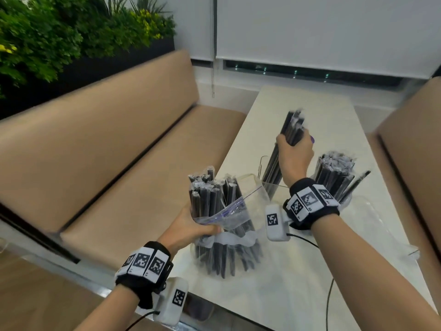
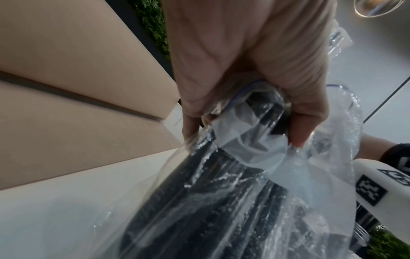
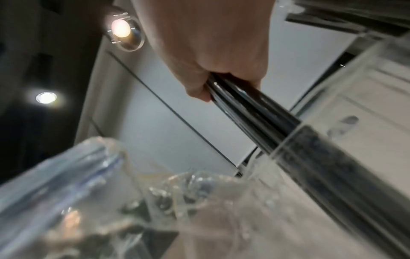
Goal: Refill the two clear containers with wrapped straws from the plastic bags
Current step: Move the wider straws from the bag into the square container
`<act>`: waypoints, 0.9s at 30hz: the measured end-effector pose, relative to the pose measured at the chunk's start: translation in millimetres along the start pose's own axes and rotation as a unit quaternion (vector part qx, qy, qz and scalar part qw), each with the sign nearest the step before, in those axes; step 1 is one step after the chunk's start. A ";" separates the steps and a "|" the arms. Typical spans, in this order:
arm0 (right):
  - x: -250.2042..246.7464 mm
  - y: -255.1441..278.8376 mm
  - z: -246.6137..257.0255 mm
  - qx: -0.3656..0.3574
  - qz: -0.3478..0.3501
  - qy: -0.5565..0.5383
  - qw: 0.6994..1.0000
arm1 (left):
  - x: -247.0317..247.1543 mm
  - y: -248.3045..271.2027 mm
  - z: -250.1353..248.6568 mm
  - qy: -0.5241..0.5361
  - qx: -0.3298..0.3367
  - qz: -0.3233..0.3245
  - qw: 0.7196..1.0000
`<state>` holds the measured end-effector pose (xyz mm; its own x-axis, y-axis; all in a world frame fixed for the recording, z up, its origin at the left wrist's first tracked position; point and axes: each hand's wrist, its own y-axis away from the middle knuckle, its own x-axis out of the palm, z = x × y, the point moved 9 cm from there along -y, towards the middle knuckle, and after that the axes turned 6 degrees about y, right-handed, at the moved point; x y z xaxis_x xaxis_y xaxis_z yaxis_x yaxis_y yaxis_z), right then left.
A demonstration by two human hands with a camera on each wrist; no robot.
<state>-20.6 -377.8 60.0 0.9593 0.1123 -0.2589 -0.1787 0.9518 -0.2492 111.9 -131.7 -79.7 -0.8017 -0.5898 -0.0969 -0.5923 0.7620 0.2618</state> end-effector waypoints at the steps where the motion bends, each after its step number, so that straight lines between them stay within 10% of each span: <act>1: 3.4 -1.1 -12.8 0.036 0.015 0.009 0.999 | 0.4 0.6 0.2 0.003 -0.001 0.001 1.000; 6: 4.5 -7.0 -36.0 0.086 0.084 0.061 0.991 | 3.9 0.2 -0.1 0.003 0.001 0.008 1.000; 13: -20.7 23.6 68.1 -0.244 0.065 0.167 0.953 | 9.1 1.1 -4.2 0.002 0.004 0.010 1.000; 17: -8.4 69.8 57.8 -0.114 0.213 -0.025 0.970 | 12.2 -0.3 -7.2 0.005 0.009 0.002 1.000; 23: 32.8 131.3 -29.6 0.002 0.470 0.213 0.857 | 19.6 6.1 -15.1 -0.008 0.047 0.014 0.999; 27: 42.7 138.4 -35.3 -0.033 0.492 0.163 0.855 | 29.3 8.0 -13.0 -0.005 0.042 0.047 0.998</act>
<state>-12.1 -251.4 -18.4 0.2283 0.7531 -0.6171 -0.8863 0.4231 0.1884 84.7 -146.4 -67.9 -0.8547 -0.5120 -0.0859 -0.5186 0.8340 0.1886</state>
